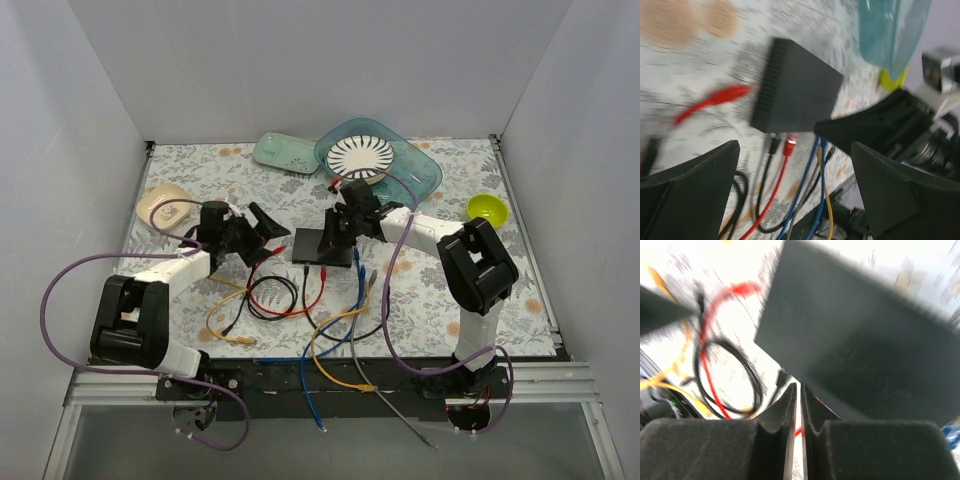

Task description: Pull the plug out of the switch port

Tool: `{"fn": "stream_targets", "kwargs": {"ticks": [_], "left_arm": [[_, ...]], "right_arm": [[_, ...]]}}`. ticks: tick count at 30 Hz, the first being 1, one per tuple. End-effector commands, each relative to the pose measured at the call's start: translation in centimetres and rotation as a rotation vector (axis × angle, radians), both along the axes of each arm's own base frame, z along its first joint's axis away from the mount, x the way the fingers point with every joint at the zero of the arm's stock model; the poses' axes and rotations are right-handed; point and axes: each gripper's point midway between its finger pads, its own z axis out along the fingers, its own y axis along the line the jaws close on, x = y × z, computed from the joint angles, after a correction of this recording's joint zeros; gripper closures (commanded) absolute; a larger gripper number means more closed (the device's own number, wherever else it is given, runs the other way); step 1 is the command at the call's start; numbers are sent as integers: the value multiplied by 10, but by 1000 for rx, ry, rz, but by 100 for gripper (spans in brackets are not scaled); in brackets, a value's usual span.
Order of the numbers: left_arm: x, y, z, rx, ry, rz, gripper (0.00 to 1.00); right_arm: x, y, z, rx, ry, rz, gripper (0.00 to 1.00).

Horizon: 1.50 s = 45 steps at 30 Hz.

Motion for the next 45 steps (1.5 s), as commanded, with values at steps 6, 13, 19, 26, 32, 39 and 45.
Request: {"fn": "stream_targets", "kwargs": {"ticks": [6,13,19,26,32,39,45], "left_arm": [[-34,-76,22,-165,-140,-156,2],[-27,-82,24,-121,-168,-201,2],[-29,-94,-15,-129,-47,-228,23],[-38,-91,-46,-134,17,-176,34],[-29,-75,-62,-48,18,-66,37],[-28,-76,-85,-5,104,-25,49],[-35,-80,-94,-31,131,-32,55]], "right_arm": [[60,11,41,104,-71,-78,87],[61,7,36,96,-73,-86,87],[60,4,27,92,-52,-89,87],[59,2,22,88,-42,-90,87],[59,-1,15,84,-29,-97,87],[59,-7,0,56,-3,-119,88],[59,-8,-6,51,13,-121,89]]}}
